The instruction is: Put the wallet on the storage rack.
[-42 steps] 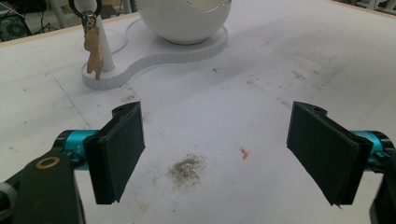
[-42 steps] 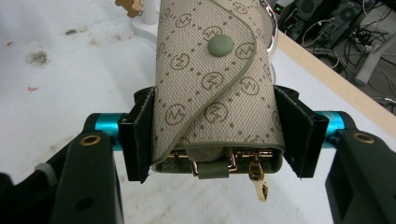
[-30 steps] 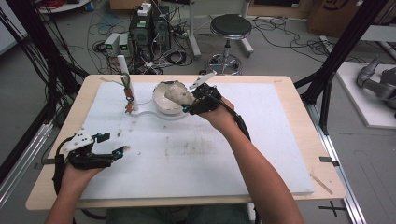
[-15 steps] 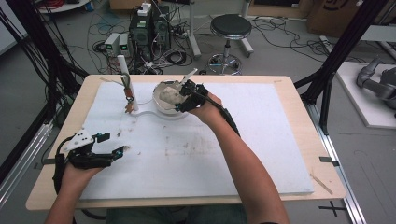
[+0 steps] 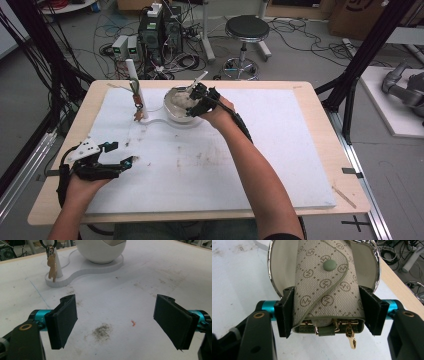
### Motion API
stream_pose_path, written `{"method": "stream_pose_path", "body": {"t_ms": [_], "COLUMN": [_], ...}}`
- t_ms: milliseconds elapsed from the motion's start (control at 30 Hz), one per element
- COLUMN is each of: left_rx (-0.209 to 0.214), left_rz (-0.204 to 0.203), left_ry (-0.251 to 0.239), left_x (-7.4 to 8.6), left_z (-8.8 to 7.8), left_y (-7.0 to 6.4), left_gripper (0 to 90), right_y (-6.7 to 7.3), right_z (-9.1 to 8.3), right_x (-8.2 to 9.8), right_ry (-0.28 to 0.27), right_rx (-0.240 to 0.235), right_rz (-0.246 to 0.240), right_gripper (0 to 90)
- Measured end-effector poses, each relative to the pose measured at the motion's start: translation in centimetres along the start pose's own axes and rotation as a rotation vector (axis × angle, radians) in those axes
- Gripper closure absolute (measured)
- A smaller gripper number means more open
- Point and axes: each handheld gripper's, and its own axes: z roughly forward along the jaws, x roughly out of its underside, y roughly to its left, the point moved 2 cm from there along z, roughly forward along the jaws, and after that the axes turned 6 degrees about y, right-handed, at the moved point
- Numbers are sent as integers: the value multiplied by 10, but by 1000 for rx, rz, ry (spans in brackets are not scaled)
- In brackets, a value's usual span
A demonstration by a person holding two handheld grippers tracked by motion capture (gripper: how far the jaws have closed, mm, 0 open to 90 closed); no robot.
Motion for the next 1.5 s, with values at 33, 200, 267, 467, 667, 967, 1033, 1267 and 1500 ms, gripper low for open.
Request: {"method": "stream_pose_path", "body": {"t_ms": [33,200,267,467,667,967,1033,1267,1500], "left_rx": [-3,-7,-3,2,3,3,3,4,8], "left_rz": [2,-1,-3,-5,8,4,6,9,14], "left_ry": [3,8,9,10,16,21,20,18,5], "left_x": [0,1,1,2,1,1,0,-1,-4], "left_z": [0,1,1,3,3,2,2,3,5], "left_y": [0,1,1,1,0,-3,-3,-5,-6], "left_gripper": [191,191,191,191,191,191,191,191,191], "right_y": [0,0,3,3,0,-3,-3,-7,-7], "right_z": [0,4,1,-6,-21,-52,-56,-92,-118], "right_x": [0,-1,-5,-5,1,9,10,27,51], "right_ry": [0,-31,-71,-83,-98,-144,-153,-222,-285], "right_rx": [0,5,44,57,44,45,45,45,49], "right_rz": [0,2,21,18,39,53,52,66,88], "right_gripper": [354,322,265,215,211,207,207,206,206]}}
